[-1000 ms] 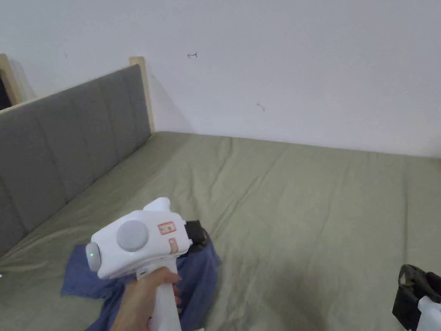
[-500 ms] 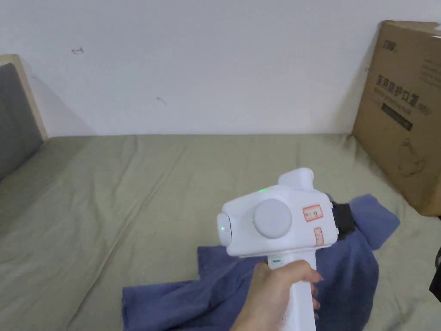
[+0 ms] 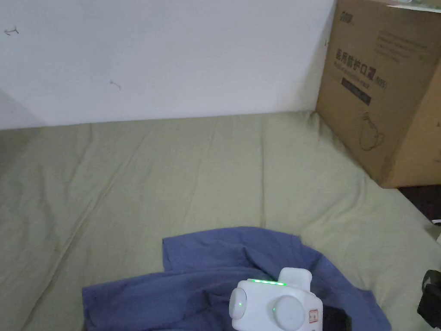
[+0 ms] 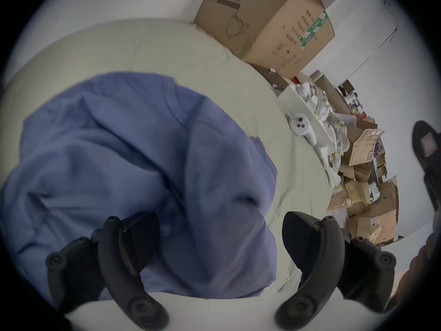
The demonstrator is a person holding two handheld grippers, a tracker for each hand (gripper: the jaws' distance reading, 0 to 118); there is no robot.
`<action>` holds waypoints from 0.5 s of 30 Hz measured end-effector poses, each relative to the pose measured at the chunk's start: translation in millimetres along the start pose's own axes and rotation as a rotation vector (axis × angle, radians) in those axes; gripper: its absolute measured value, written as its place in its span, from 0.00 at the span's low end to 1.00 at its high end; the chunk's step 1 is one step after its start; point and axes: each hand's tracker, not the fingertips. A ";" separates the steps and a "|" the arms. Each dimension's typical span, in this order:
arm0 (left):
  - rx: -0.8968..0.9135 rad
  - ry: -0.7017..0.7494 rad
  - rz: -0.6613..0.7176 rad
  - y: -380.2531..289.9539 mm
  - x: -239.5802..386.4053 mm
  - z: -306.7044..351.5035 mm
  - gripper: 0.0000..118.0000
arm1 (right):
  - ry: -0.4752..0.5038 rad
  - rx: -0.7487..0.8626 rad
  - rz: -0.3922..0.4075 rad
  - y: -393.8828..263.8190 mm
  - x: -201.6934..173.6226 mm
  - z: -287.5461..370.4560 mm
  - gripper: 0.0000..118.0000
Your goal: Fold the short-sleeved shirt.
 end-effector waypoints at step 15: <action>0.287 0.293 0.363 -103.7 -167.0 180.6 0.00 | 0.197 -0.072 0.177 -25.1 -103.4 -4.9 0.01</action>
